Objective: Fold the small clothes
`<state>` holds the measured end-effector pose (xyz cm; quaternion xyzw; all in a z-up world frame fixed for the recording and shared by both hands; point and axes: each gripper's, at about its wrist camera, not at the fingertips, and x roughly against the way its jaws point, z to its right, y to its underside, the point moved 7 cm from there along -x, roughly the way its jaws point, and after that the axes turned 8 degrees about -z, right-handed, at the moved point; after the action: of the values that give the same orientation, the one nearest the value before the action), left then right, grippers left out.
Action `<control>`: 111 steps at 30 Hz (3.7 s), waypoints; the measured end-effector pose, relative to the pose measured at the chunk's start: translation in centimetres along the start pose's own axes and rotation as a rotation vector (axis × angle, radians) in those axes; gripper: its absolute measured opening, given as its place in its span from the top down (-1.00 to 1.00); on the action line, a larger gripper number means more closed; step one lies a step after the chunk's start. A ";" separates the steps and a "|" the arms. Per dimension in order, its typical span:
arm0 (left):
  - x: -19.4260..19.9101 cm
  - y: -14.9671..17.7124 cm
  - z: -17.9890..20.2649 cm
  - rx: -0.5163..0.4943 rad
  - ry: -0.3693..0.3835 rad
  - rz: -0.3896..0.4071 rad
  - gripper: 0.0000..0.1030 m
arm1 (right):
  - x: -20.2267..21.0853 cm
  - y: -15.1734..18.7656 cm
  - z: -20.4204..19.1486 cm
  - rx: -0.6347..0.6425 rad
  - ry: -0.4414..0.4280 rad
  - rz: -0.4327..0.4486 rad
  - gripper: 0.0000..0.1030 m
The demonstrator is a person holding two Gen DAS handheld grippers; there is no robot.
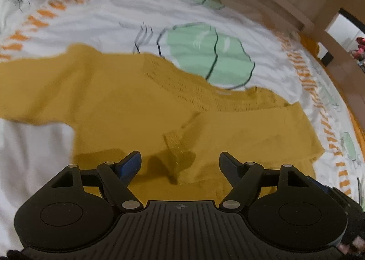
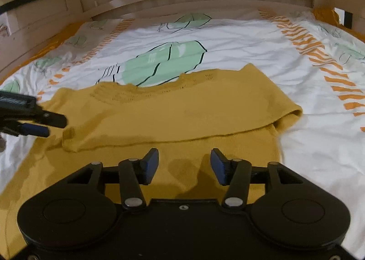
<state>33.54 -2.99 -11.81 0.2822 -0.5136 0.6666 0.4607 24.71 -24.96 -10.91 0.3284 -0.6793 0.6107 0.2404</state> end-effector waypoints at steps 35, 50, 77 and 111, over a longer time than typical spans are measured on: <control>4.5 -8.2 -0.7 -0.208 -0.258 0.220 0.87 | -0.8 1.0 -1.5 0.021 -0.051 -0.090 -0.20; 1.9 -6.1 -6.9 -0.085 -0.349 0.134 0.86 | -1.2 1.1 -1.6 0.017 -0.058 -0.104 -0.48; 0.0 -0.8 -8.6 -0.140 -0.222 0.125 -0.27 | -2.8 2.6 -4.1 0.178 0.050 -0.118 -1.00; 12.4 -2.7 -36.2 0.574 -0.437 0.345 -0.23 | -0.8 0.1 -6.0 0.024 -0.089 0.038 -0.98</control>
<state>34.31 35.42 -11.46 0.4443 -0.4323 0.7748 0.1244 24.76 -18.93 -10.72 0.3453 -0.6878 0.6082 0.1944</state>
